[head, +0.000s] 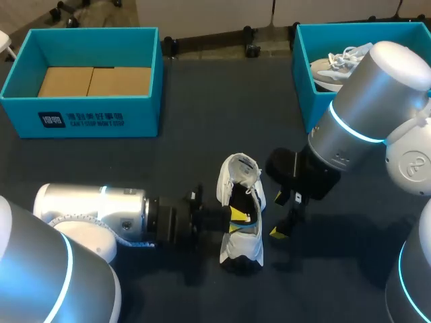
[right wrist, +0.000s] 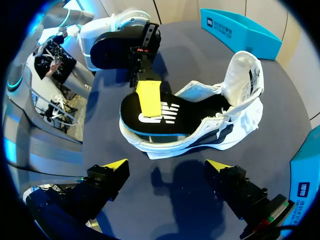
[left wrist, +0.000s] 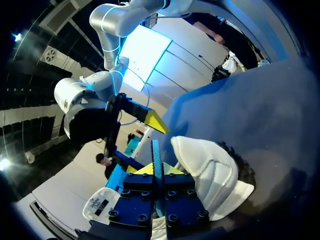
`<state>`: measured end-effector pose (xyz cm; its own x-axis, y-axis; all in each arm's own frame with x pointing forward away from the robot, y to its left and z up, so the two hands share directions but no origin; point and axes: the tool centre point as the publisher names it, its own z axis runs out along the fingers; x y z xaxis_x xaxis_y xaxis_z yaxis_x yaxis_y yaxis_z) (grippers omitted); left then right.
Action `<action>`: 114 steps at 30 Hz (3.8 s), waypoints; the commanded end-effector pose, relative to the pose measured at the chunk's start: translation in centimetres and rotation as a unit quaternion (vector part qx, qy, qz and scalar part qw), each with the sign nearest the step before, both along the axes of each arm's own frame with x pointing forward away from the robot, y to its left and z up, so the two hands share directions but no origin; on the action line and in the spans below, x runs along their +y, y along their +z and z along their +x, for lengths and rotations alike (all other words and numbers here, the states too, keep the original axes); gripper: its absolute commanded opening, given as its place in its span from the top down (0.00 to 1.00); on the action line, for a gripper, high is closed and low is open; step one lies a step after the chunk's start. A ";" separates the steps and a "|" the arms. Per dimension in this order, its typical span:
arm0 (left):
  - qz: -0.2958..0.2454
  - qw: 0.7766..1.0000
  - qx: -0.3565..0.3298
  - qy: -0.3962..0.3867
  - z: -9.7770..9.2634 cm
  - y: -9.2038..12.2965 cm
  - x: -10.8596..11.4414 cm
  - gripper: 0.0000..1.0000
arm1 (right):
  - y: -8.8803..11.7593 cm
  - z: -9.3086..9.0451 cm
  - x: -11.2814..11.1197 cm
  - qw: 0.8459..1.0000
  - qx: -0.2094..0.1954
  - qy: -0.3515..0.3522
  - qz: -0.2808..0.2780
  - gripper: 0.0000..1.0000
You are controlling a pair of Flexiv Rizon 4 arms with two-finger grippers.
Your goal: Take the shoe out of the shoebox, open the shoe tongue, remove and reinsert the insole, then place the shoe into the shoebox
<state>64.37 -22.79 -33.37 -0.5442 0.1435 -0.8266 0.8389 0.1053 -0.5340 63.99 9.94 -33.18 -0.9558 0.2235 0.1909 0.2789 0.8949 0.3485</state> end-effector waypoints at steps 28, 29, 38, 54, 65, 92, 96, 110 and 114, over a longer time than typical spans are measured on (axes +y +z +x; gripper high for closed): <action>0.013 1.000 0.016 -0.019 -0.2 1.3 0.9 0.58 | -0.1 0.0 0.1 1.000 0.000 0.000 0.000 0.00; 0.013 1.000 0.017 -0.019 -0.2 1.3 1.0 0.60 | -0.1 0.0 0.1 1.000 0.000 0.000 0.000 0.00; 0.024 0.999 0.027 -0.036 -0.4 0.4 -0.6 0.75 | -0.1 0.0 0.1 1.000 0.000 0.000 0.000 0.00; 0.057 0.998 0.029 -0.019 0.2 -0.8 -0.1 1.00 | -0.1 0.0 0.1 1.000 0.000 0.000 0.000 0.00; 0.093 0.996 0.002 -0.013 -1.4 1.7 2.0 0.40 | -0.1 0.0 0.1 1.000 0.000 0.000 0.000 0.00; 0.266 0.961 -0.006 -0.081 -0.2 6.1 3.8 1.00 | 3.4 2.1 -9.2 0.999 -0.012 0.033 0.009 0.00; 0.308 0.945 -0.002 -0.109 -0.1 6.7 3.7 1.00 | 4.1 2.4 -10.8 0.998 -0.017 0.052 -0.006 0.00; 0.325 0.938 0.033 -0.120 0.0 7.0 3.8 1.00 | 4.1 2.6 -11.8 0.996 -0.012 0.087 0.000 0.00; 0.325 0.938 0.033 -0.120 0.0 7.0 3.8 1.00 | 4.1 2.6 -11.8 0.996 -0.012 0.087 0.000 0.00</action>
